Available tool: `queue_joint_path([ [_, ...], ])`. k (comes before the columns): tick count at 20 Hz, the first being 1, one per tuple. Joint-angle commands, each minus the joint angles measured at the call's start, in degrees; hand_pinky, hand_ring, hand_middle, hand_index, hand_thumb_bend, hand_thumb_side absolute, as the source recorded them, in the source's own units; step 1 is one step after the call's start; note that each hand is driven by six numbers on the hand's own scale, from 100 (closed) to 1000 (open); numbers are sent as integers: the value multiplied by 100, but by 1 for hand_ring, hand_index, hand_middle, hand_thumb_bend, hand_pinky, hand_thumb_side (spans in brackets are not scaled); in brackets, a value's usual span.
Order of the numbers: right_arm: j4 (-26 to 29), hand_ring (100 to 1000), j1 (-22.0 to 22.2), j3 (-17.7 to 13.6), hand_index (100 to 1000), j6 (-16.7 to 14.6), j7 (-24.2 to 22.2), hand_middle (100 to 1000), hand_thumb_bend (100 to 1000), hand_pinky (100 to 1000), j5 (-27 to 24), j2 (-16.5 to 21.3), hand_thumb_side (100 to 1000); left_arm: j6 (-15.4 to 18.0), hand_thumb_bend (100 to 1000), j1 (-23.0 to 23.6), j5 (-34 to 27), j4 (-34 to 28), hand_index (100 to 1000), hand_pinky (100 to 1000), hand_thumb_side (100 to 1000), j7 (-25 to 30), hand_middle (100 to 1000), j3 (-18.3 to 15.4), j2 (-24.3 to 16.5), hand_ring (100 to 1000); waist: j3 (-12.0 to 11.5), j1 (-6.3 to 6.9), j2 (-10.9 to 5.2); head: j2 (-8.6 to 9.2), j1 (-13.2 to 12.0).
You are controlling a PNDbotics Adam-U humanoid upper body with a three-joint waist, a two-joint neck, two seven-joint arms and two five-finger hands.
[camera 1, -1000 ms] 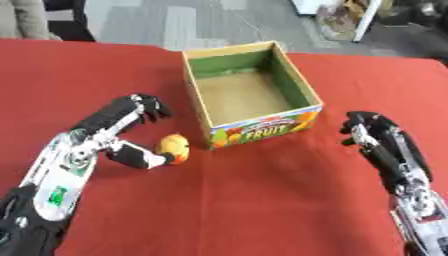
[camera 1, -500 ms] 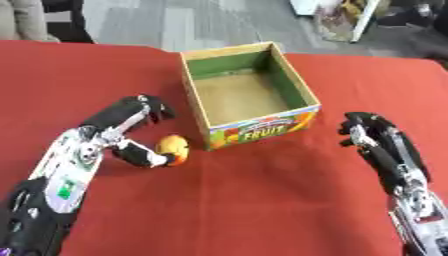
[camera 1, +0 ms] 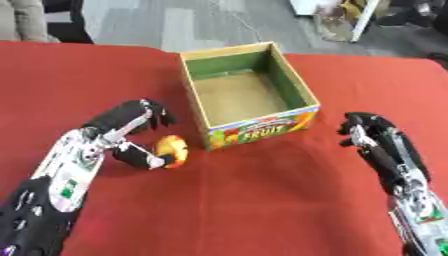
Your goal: Pick up objects on the table and place them in the box.
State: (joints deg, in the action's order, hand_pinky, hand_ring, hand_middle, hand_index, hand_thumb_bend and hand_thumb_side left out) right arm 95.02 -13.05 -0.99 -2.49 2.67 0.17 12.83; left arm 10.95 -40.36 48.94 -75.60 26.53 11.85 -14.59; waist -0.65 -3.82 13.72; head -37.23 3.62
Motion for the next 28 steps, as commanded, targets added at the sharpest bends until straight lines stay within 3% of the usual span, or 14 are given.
queue_joint_path([
  [1,41,655,-36,-13,727,-12,-18,584,100,570,35,73,498,63,560,-109,105,0,749,562,100,131,597,17,-65,594,17,13,-112,-4,-4],
  [9,34,654,-35,-14,727,-14,-20,584,100,570,39,74,498,216,547,-68,109,-2,697,547,100,482,541,41,-102,544,12,10,-113,-13,6],
  [15,31,654,-34,-23,726,-14,-14,583,100,569,42,72,498,201,436,-31,166,-43,469,340,100,532,325,36,-131,326,10,7,-108,-14,26],
  [19,29,654,-32,-24,726,-15,-12,583,100,569,45,72,498,219,430,-23,214,-38,462,334,100,476,318,44,-130,320,9,6,-107,-14,30],
  [20,28,654,-32,-24,726,-15,-12,583,100,570,45,71,496,224,328,-24,218,-40,325,234,100,469,186,44,-130,193,9,6,-106,-15,31],
  [28,18,654,-28,-32,726,-10,-10,583,100,570,58,63,499,348,297,-70,-88,-466,301,238,100,366,164,-24,-264,177,9,21,-103,-19,61],
])
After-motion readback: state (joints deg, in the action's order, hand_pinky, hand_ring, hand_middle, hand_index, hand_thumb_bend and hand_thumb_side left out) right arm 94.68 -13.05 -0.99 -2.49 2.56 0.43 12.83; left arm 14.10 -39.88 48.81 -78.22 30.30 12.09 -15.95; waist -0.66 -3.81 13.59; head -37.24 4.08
